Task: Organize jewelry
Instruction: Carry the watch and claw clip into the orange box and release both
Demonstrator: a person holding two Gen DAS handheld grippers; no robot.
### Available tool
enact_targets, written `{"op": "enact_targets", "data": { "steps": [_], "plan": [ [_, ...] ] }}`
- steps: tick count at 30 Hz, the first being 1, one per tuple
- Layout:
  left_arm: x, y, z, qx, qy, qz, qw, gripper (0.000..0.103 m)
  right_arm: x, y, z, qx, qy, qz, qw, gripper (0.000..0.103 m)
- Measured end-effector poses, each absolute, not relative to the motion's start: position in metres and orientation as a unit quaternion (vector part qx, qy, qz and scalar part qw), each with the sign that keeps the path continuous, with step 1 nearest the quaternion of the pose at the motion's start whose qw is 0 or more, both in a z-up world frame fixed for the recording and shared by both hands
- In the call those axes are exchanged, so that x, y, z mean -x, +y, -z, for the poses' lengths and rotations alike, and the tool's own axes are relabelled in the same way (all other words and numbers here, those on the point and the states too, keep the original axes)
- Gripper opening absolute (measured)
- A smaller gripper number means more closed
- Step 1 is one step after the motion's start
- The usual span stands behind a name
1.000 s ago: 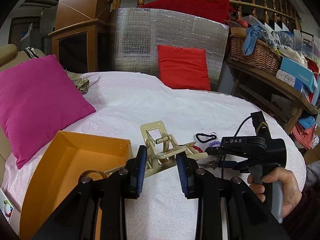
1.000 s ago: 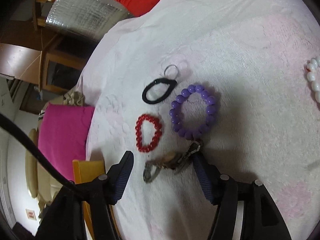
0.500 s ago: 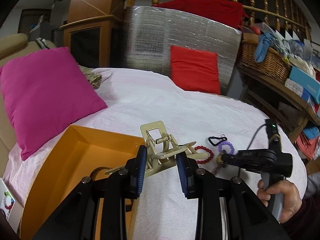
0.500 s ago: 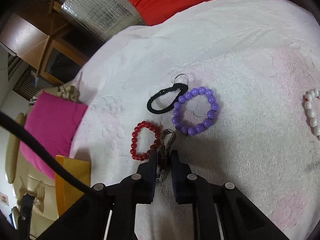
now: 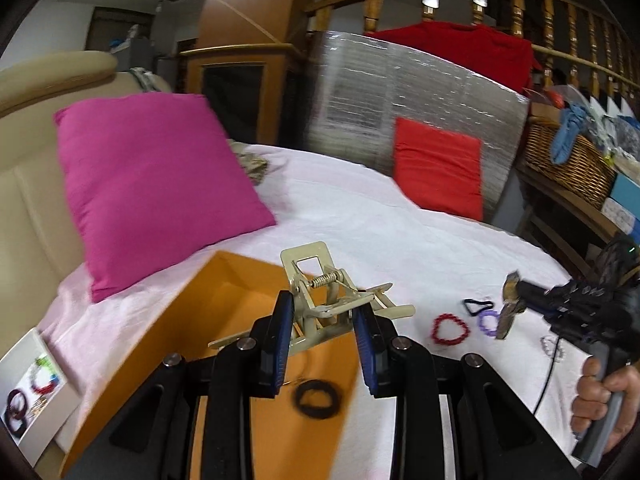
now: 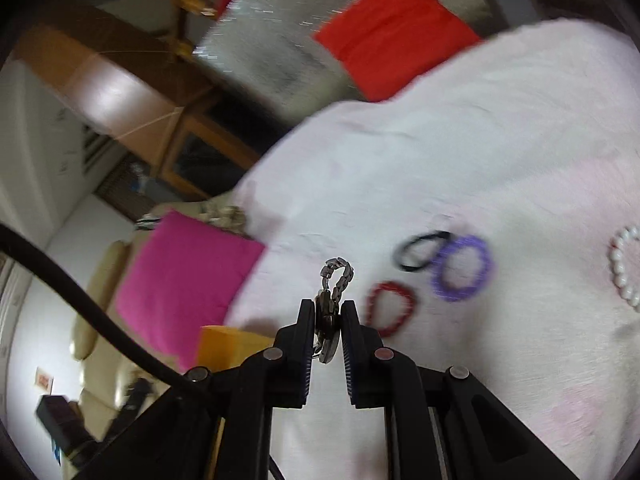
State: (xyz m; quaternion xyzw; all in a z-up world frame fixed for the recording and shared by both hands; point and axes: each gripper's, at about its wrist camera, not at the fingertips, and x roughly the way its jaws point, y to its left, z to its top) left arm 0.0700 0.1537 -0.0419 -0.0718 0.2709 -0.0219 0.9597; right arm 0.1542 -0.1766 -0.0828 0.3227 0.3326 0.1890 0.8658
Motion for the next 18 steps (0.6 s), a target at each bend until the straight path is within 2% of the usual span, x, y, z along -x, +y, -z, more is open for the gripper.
{"op": "enact_targets", "data": {
  "steps": [5, 9, 13, 18],
  "plan": [
    [-0.045, 0.189, 0.054, 0.079, 0.286, -0.051, 0.954, 0.031, -0.141, -0.104, 0.065, -0.274, 0.331, -0.271, 0.861, 0.015],
    [-0.040, 0.219, 0.077, 0.112, 0.334, -0.096, 0.931, 0.031, -0.129, -0.043, 0.066, -0.227, 0.344, -0.324, 0.852, 0.015],
    [-0.038, 0.242, 0.099, 0.156, 0.379, -0.121, 0.904, 0.031, -0.120, 0.016, 0.081, -0.186, 0.371, -0.359, 0.836, 0.015],
    [-0.041, 0.252, 0.117, 0.158, 0.419, -0.147, 0.882, 0.031, -0.113, 0.069, 0.109, -0.123, 0.416, -0.362, 0.825, 0.015]
  ]
}}
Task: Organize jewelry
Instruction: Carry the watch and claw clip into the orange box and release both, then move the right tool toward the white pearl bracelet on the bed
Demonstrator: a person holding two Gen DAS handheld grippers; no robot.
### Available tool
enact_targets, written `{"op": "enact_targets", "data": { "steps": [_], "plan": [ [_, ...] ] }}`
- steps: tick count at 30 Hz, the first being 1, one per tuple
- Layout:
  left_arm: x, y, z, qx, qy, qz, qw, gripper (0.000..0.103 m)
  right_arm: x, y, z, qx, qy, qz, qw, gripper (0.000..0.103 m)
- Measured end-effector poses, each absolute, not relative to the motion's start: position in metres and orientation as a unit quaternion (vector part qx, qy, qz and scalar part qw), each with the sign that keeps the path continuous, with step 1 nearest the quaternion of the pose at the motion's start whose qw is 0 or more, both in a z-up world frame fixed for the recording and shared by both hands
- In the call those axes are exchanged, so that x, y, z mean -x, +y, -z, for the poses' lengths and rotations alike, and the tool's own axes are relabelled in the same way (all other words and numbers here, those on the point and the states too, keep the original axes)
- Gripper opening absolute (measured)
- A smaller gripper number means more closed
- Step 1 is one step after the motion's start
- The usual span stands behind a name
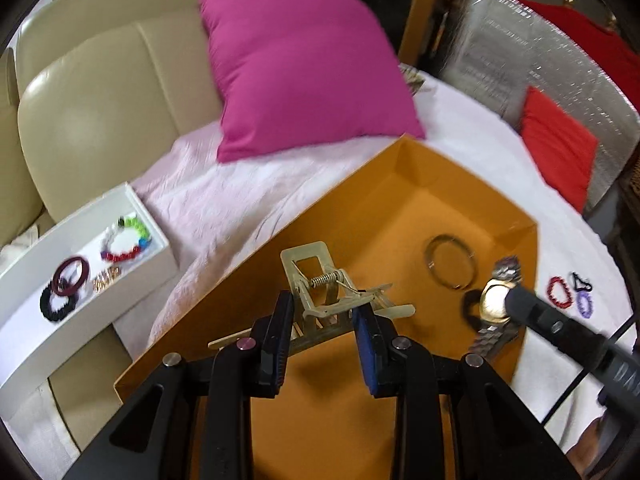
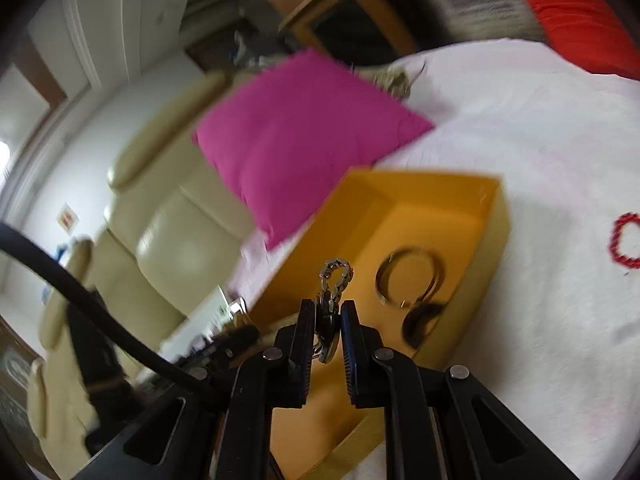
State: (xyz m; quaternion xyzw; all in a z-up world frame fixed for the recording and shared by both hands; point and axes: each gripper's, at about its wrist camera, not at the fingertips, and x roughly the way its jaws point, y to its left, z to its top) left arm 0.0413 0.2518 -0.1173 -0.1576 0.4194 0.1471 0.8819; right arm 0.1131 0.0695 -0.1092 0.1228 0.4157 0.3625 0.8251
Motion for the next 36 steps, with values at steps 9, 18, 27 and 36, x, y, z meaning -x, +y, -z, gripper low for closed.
{"op": "enact_targets", "data": {
  "steps": [9, 18, 27, 36],
  "plan": [
    [-0.044, 0.262, 0.131, 0.160, 0.448, -0.174, 0.862, 0.037, -0.121, 0.085, 0.128, -0.079, 0.450, -0.345, 0.819, 0.020],
    [-0.052, 0.207, 0.097, 0.087, 0.368, -0.145, 0.914, 0.045, -0.125, -0.001, 0.088, -0.139, 0.376, -0.289, 0.869, 0.037],
    [-0.073, 0.095, 0.084, 0.027, 0.352, -0.037, 0.935, 0.046, -0.109, -0.179, 0.068, -0.230, 0.348, -0.150, 0.896, 0.037],
    [-0.092, -0.001, 0.102, -0.027, 0.381, 0.048, 0.923, 0.046, -0.082, -0.339, 0.091, -0.310, 0.375, -0.025, 0.873, 0.037]
  ]
}}
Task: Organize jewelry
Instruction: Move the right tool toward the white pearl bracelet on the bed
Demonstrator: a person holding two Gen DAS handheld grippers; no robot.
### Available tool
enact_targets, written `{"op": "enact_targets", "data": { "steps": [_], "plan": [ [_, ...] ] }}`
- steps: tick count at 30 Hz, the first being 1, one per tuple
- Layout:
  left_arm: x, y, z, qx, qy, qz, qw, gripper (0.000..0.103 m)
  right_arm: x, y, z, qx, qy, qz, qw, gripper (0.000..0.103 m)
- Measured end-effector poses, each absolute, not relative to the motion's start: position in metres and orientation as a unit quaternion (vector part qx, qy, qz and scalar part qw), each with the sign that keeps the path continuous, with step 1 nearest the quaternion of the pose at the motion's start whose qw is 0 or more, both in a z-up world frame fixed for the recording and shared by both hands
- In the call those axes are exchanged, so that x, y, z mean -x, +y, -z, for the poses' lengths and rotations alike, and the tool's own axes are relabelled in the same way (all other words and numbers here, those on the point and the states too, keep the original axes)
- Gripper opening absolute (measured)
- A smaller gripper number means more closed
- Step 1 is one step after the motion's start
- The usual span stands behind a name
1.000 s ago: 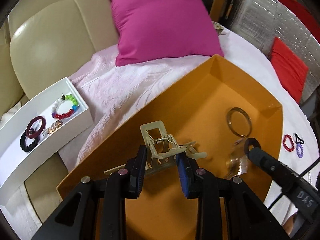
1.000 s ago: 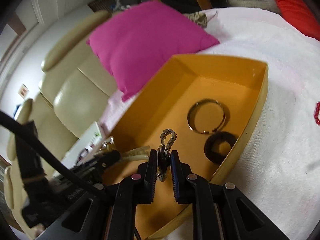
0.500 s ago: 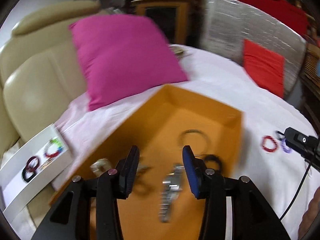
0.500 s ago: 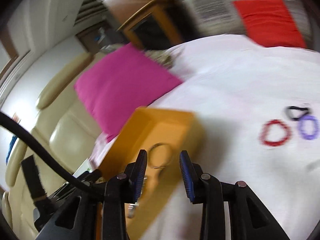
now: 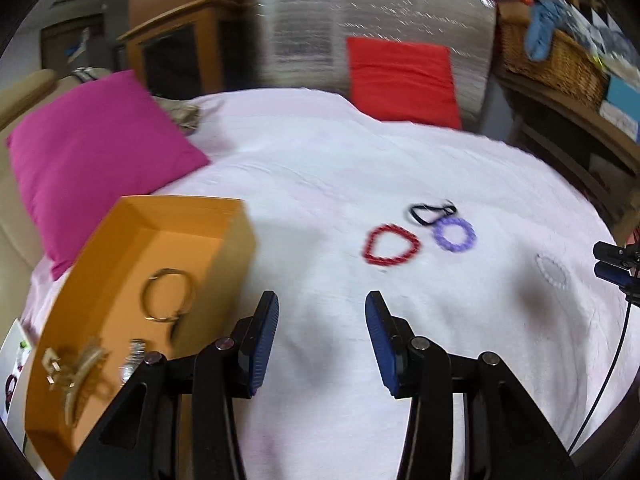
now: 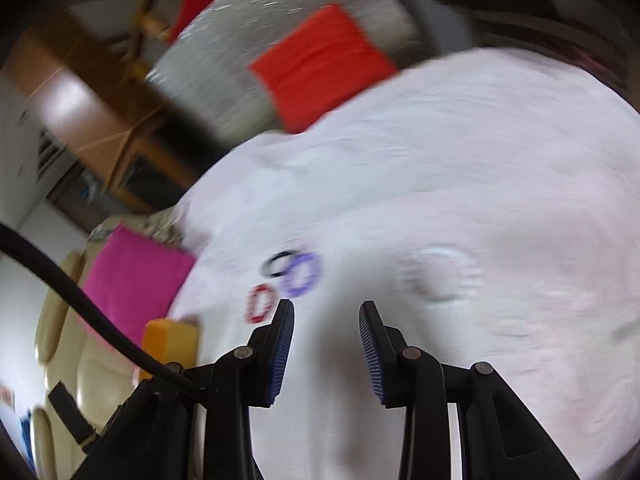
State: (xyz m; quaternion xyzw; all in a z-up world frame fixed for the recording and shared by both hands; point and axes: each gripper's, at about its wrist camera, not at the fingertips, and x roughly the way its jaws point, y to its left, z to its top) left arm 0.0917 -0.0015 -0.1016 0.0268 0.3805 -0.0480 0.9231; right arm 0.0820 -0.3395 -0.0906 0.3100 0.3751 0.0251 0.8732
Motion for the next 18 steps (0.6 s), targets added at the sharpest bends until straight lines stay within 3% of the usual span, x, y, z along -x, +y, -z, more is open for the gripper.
{"op": "enact_targets", "data": {
  "steps": [10, 18],
  "plan": [
    [-0.134, -0.056, 0.126, -0.031, 0.411, 0.113, 0.904, 0.046, -0.108, -0.405, 0.131, -0.317, 0.430, 0.030, 0.845, 0.037],
    [-0.171, -0.075, 0.138, -0.034, 0.409, 0.173, 0.896, 0.046, -0.140, -0.377, 0.146, -0.243, 0.455, 0.040, 0.856, 0.037]
  ]
}}
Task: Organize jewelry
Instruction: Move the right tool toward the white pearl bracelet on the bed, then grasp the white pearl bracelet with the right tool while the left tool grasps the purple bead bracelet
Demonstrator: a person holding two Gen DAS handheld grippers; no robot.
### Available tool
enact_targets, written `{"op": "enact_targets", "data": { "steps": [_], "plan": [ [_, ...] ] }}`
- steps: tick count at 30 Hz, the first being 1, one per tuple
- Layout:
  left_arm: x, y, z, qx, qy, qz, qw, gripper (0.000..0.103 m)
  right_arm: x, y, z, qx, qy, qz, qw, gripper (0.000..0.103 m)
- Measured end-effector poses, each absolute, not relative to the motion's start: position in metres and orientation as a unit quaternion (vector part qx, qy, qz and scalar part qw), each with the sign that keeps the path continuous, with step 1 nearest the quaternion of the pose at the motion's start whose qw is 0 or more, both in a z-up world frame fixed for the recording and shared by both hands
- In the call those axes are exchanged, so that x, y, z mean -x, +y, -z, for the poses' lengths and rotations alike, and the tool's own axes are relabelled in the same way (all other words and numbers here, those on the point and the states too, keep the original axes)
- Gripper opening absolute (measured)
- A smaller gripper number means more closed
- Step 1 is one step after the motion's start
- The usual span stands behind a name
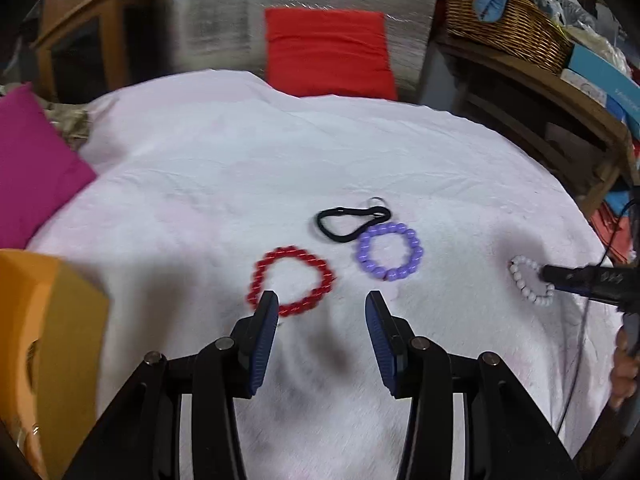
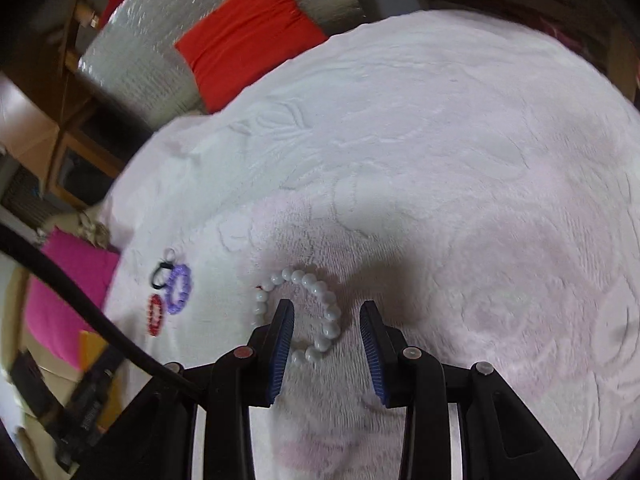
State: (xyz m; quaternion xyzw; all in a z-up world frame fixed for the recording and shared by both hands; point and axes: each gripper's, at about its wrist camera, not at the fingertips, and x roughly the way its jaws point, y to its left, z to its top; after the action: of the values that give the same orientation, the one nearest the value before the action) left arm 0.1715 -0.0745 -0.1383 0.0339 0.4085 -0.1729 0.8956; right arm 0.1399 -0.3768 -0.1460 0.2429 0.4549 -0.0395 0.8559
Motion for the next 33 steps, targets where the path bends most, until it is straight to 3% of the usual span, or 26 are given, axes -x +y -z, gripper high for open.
{"op": "enact_targets", "data": {
  "steps": [1, 3, 4, 5, 12, 21, 33],
  "plan": [
    [-0.175, -0.079, 0.139, -0.030, 0.409, 0.184, 0.893, 0.046, -0.144, -0.371, 0.149, -0.223, 0.460, 0.049, 0.858, 0.037],
    [-0.180, -0.087, 0.138, -0.024, 0.407, 0.204, 0.890, 0.046, -0.148, -0.360, 0.147, -0.174, 0.460, 0.077, 0.867, 0.025],
    [-0.183, -0.092, 0.138, -0.021, 0.408, 0.214, 0.887, 0.046, -0.150, -0.356, 0.146, -0.158, 0.462, 0.086, 0.868, 0.013],
    [-0.186, -0.097, 0.139, -0.020, 0.412, 0.219, 0.884, 0.046, -0.151, -0.353, 0.146, -0.152, 0.461, 0.092, 0.870, 0.011],
    [-0.213, -0.120, 0.156, -0.006, 0.444, 0.230, 0.866, 0.044, -0.148, -0.361, 0.141, -0.188, 0.445, 0.108, 0.869, 0.011],
    [-0.228, -0.133, 0.166, 0.008, 0.467, 0.248, 0.848, 0.010, -0.145, -0.369, 0.145, -0.211, 0.445, 0.102, 0.864, 0.011],
    [-0.188, -0.143, 0.161, -0.012, 0.477, 0.286, 0.831, 0.009, -0.134, -0.375, 0.127, -0.263, 0.409, 0.065, 0.871, 0.011]
  ]
}}
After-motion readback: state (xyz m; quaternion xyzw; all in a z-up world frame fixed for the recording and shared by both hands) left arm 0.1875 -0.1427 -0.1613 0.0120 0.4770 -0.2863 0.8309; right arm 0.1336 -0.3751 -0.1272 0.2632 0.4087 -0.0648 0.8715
